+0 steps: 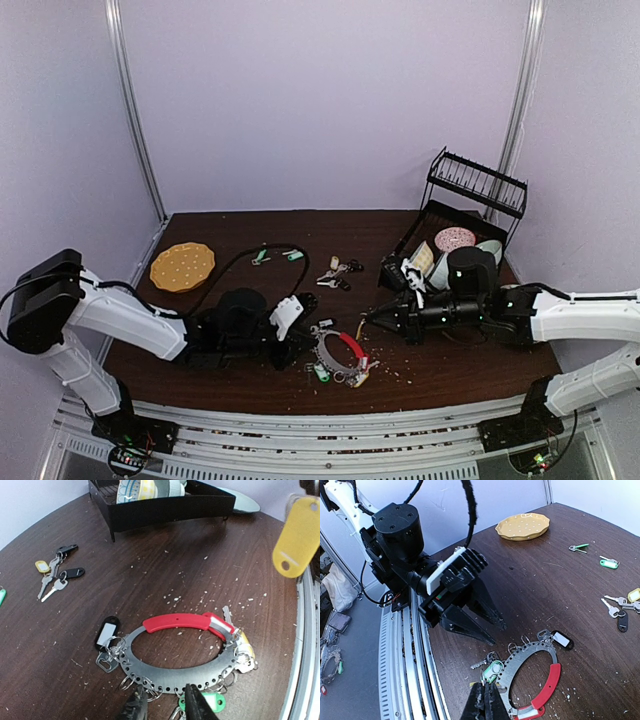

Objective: Put the keys on the keyring

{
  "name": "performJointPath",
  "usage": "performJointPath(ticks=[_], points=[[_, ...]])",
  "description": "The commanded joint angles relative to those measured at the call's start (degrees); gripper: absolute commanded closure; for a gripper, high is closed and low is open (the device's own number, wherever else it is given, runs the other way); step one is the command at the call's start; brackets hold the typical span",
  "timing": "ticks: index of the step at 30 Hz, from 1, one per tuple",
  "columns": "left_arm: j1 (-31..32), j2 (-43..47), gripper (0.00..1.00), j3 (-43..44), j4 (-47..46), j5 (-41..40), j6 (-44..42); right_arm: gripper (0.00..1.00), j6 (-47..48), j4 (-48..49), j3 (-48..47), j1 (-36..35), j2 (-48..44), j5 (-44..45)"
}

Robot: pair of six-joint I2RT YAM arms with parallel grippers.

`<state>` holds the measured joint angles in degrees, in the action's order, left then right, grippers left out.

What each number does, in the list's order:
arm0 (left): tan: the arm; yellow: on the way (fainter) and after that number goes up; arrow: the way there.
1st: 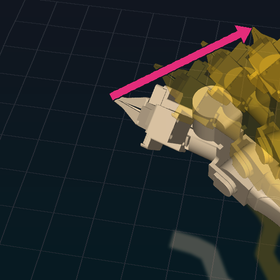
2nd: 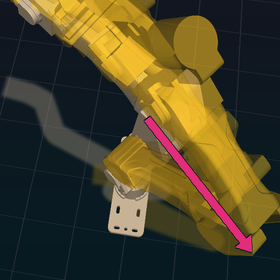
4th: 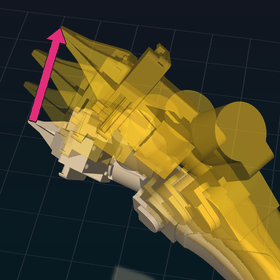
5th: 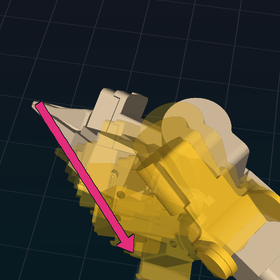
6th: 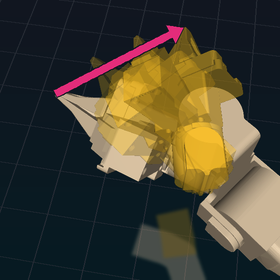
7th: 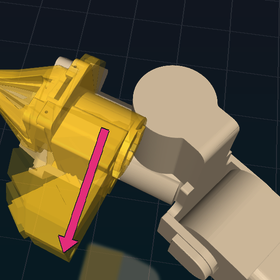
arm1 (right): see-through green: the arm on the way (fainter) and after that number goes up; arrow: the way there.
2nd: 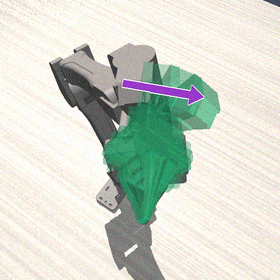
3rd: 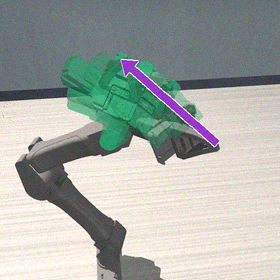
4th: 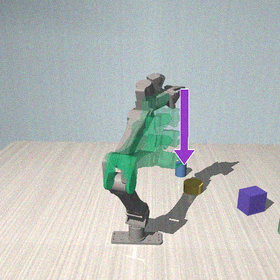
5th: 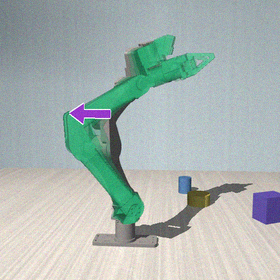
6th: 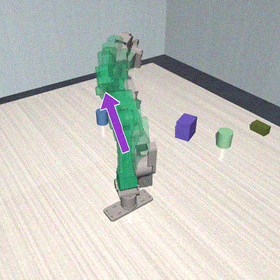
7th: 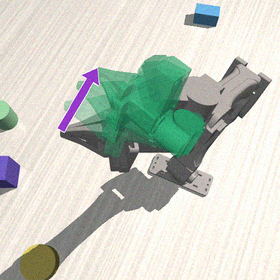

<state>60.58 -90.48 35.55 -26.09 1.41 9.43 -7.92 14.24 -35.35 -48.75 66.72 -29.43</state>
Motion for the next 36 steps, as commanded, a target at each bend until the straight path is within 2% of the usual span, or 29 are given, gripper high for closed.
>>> performJointPath(ticks=[1,3,7,10,14,24,28,36], points=[[-0.28,-4.54,0.69,2.26,-0.55,-1.40,5.82,1.00,-0.51,0.66,-0.13,0.19,0.15,-1.16],[-0.28,-6.13,0.66,3.41,0.48,-2.01,5.95,1.00,-0.59,0.72,0.06,0.16,-0.09,-1.11],[-0.28,-9.07,0.65,6.58,4.60,-3.05,5.39,1.00,-0.72,0.72,0.52,0.23,-0.52,-1.07],[-0.28,-9.57,0.68,6.78,4.58,-3.49,5.59,1.00,-0.76,0.55,0.79,0.21,-0.79,-1.07],[-0.28,-10.97,0.76,7.79,6.39,-4.23,5.52,1.00,-0.86,0.78,1.05,0.23,-0.89,-1.07],[-0.37,-11.96,0.74,7.60,6.94,-3.28,5.77,1.00,-0.92,0.45,0.91,0.23,-0.63,-1.41],[-0.37,-12.09,0.78,7.74,6.97,-3.21,5.61,1.00,-0.87,0.31,0.89,0.17,-0.73,-1.35],[-0.37,-11.91,0.92,7.93,7.37,-4.40,5.60,1.00,-0.86,0.06,0.43,0.24,-0.28,-1.51]])
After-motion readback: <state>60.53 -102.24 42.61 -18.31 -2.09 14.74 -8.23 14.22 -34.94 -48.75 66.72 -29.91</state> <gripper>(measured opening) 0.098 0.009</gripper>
